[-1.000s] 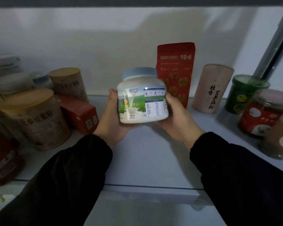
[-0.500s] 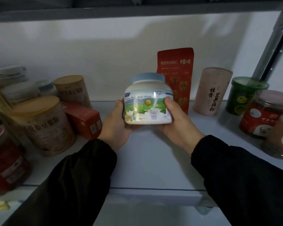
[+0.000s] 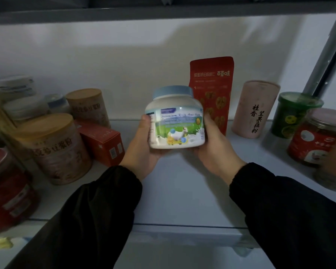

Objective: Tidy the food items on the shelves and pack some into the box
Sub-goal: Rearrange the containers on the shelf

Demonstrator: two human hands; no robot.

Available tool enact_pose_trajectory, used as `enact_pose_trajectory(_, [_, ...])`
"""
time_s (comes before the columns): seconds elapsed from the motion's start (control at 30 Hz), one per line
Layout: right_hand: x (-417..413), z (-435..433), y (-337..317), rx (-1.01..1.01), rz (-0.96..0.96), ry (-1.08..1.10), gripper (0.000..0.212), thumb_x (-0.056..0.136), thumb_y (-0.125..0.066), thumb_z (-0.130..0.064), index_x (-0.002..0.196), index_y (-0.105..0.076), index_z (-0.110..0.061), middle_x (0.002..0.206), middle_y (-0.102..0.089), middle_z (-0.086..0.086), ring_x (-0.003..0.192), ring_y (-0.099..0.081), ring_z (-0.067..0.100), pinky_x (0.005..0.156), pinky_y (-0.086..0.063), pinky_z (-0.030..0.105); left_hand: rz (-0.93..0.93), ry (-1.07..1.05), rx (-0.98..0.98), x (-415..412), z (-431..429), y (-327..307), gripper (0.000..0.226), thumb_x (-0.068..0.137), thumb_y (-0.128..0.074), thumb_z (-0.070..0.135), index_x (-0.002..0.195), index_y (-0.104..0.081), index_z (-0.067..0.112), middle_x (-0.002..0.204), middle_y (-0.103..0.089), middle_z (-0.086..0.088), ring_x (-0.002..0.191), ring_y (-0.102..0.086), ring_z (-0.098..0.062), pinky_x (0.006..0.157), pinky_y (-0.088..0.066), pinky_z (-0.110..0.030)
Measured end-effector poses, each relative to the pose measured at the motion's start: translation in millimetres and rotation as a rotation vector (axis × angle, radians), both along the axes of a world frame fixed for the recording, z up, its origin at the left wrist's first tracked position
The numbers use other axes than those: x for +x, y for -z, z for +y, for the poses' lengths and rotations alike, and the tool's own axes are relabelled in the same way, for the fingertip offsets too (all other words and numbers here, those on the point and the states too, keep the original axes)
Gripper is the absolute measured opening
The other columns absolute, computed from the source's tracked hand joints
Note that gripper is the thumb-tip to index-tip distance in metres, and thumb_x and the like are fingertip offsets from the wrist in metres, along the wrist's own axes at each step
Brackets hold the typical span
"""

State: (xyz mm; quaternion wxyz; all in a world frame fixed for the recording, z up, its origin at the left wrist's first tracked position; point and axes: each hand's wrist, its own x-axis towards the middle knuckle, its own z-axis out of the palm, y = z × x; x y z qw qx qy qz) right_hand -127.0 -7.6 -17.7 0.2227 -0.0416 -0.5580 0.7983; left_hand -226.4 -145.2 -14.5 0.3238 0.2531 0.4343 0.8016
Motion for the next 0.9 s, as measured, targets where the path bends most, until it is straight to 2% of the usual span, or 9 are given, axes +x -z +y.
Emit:
enact_pose_trajectory(0.1, [-1.6,-3.0,7.5,0.015,0.042,-0.047,0.104,0.079,-0.082,-0.060,0.156,-0.037,-0.005,0.146,-0.058,0.023,0.135,-0.058,0.040,0.114,-0.046,0.054,0.026,-0.019,-0.053,-1.1,2.0,1.3,0.080,0.095,-0.041,0.066,0.151,-0.049,0.009,0.141,-0.064,-0.017,0.131,-0.061,-0.033,0.109,-0.051,-0.050])
enact_pose_trajectory(0.17, [-1.3,-3.1,7.6,0.003,0.057,-0.064,0.113,0.072,-0.090,-0.057,0.156,-0.036,-0.005,0.146,-0.057,0.025,0.134,-0.057,0.042,0.114,-0.044,0.058,-0.002,-0.009,-0.063,-1.6,3.0,0.6,0.074,0.103,-0.025,0.062,0.146,-0.054,0.010,0.138,-0.066,-0.017,0.129,-0.063,-0.033,0.112,-0.048,-0.052])
enact_pose_trajectory(0.33, [3.1,0.7,1.0,-0.035,0.059,-0.110,0.088,0.061,-0.092,-0.060,0.132,-0.067,-0.014,0.128,-0.073,0.013,0.116,-0.071,0.026,0.093,-0.059,0.038,0.005,0.031,-0.063,-5.9,5.1,0.2,0.060,0.109,-0.030,0.047,0.148,-0.053,0.007,0.144,-0.061,-0.019,0.135,-0.057,-0.037,0.116,-0.041,-0.058])
enact_pose_trajectory(0.5, [1.0,3.5,2.4,-0.086,0.109,-0.155,0.070,0.057,-0.092,-0.061,0.113,-0.081,-0.021,0.123,-0.075,0.012,0.114,-0.071,0.026,0.097,-0.058,0.041,-0.001,0.109,0.012,-2.6,1.6,5.3,0.086,0.091,-0.046,0.065,0.155,-0.043,0.008,0.153,-0.051,-0.022,0.144,-0.046,-0.039,0.123,-0.028,-0.063])
enact_pose_trajectory(0.63, [-0.4,4.8,2.7,-0.112,0.090,-0.110,0.073,0.044,-0.093,-0.062,0.105,-0.084,-0.022,0.118,-0.076,0.011,0.111,-0.072,0.026,0.101,-0.056,0.045,0.008,0.087,-0.022,-0.8,0.6,5.9,0.076,0.093,-0.044,0.066,0.147,-0.051,0.012,0.148,-0.058,-0.018,0.140,-0.052,-0.036,0.119,-0.036,-0.061])
enact_pose_trajectory(0.7, [-0.6,5.2,1.7,-0.137,0.085,-0.070,0.067,0.055,-0.090,-0.059,0.109,-0.082,-0.020,0.122,-0.075,0.013,0.115,-0.070,0.028,0.109,-0.051,0.050,0.000,0.072,-0.049,-1.8,1.1,5.6,0.072,0.099,-0.035,0.067,0.145,-0.054,0.015,0.145,-0.062,-0.015,0.138,-0.056,-0.033,0.116,-0.041,-0.056])
enact_pose_trajectory(0.77, [0.3,5.4,-0.5,-0.172,0.058,0.022,0.048,0.086,-0.066,-0.051,0.115,-0.076,-0.014,0.123,-0.074,0.014,0.118,-0.068,0.030,0.115,-0.043,0.056,-0.033,0.070,-0.068,-2.8,2.3,4.0,0.066,0.106,-0.026,0.059,0.146,-0.055,0.014,0.141,-0.065,-0.014,0.134,-0.059,-0.033,0.112,-0.046,-0.054])
enact_pose_trajectory(0.83, [1.2,8.0,-1.5,-0.194,0.010,0.060,0.052,0.103,-0.037,-0.042,0.127,-0.069,-0.009,0.128,-0.071,0.017,0.124,-0.065,0.034,0.118,-0.039,0.060,-0.036,0.061,-0.076,-4.8,4.1,4.0,0.059,0.112,-0.024,0.048,0.148,-0.054,0.012,0.141,-0.065,-0.014,0.133,-0.060,-0.031,0.111,-0.047,-0.054])
enact_pose_trajectory(0.9, [1.9,10.1,-1.3,-0.220,-0.026,0.042,0.061,0.105,-0.028,-0.043,0.142,-0.060,-0.005,0.138,-0.066,0.020,0.132,-0.060,0.037,0.119,-0.038,0.060,-0.015,0.054,-0.087,-7.2,5.0,5.4,0.055,0.113,-0.026,0.044,0.149,-0.052,0.011,0.142,-0.064,-0.015,0.133,-0.060,-0.030,0.112,-0.047,-0.054])
